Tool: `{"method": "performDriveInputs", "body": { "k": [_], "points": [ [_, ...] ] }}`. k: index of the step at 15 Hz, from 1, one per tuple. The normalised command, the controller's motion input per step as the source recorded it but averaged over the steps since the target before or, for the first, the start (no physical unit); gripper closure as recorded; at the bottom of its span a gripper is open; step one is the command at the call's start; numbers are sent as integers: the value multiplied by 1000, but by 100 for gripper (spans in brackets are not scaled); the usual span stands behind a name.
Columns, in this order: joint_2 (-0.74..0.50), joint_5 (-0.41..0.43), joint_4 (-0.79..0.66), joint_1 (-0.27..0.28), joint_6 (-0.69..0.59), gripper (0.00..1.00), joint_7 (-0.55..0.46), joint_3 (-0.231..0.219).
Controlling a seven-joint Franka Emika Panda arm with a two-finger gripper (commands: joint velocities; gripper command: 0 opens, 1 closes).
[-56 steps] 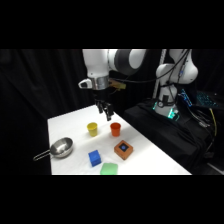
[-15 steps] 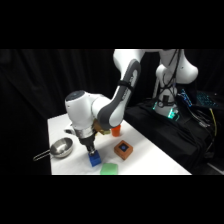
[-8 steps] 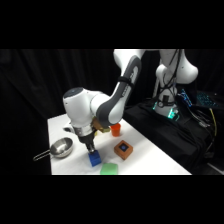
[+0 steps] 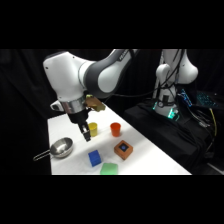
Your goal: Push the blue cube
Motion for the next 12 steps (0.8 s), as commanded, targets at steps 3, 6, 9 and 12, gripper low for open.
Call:
{"method": "performDriveInputs", "body": {
  "k": [3, 6, 9, 12],
  "points": [
    [-225, 74, 78, -19, -343, 12, -17, -23],
    [-235, -14, 20, -1, -304, 0, -12, -40],
    [-217, -32, -29, -5, -226, 0, -17, -29],
    [-159, -59, -40, 32, -190, 0, 123, -30]
  ]
}}
